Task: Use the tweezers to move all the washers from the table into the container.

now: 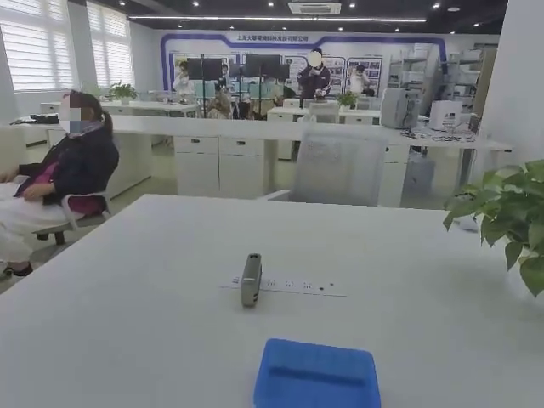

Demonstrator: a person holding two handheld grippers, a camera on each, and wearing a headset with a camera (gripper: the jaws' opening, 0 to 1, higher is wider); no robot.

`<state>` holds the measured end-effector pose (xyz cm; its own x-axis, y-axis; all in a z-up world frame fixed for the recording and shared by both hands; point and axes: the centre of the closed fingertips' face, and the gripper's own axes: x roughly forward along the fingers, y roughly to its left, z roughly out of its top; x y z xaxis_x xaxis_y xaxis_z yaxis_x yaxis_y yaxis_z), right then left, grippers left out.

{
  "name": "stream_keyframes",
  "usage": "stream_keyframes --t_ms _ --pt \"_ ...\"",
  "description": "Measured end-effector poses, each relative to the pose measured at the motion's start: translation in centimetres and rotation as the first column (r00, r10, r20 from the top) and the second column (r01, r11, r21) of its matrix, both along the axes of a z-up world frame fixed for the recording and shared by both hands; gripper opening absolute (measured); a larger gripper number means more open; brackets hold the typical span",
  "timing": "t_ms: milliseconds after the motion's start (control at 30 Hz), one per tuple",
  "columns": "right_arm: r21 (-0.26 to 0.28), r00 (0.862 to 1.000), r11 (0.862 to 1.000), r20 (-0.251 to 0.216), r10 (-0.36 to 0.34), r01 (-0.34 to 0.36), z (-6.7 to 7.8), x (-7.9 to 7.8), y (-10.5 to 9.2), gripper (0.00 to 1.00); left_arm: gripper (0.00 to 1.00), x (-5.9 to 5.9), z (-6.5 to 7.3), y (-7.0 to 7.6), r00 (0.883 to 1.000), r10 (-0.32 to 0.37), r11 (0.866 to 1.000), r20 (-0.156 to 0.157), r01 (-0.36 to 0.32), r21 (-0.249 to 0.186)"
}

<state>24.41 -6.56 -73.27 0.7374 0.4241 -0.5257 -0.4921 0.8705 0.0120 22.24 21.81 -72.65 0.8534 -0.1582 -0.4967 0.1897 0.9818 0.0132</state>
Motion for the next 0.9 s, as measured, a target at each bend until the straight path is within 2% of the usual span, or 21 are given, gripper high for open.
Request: stream_keyframes --t_ms 167,300,500,700,900 --pt "0.026 1.0 0.999 0.001 0.024 -0.024 0.5 0.1 0.7 0.98 0.99 0.2 0.4 -0.1 1.0 -0.023 1.0 0.003 0.023 0.017" --pt "0.002 0.998 0.998 0.0 0.057 -0.057 0.6 0.2 1.3 0.97 0.99 0.4 0.7 -0.2 0.999 -0.038 0.999 0.012 0.038 0.019" --pt "-0.006 0.996 0.997 0.02 0.083 -0.082 1.3 0.5 2.1 0.98 0.99 0.5 0.7 0.0 0.999 -0.029 1.0 0.016 0.028 0.014" --pt "-0.019 0.996 0.996 0.026 0.082 -0.081 1.0 1.0 2.1 0.99 0.99 0.4 0.2 0.0 0.999 -0.032 0.999 0.01 0.032 0.011" --pt "-0.035 0.997 0.996 0.01 0.077 -0.076 0.5 0.9 2.0 0.99 0.99 0.6 0.1 -0.4 0.999 -0.047 0.999 0.006 0.047 0.004"
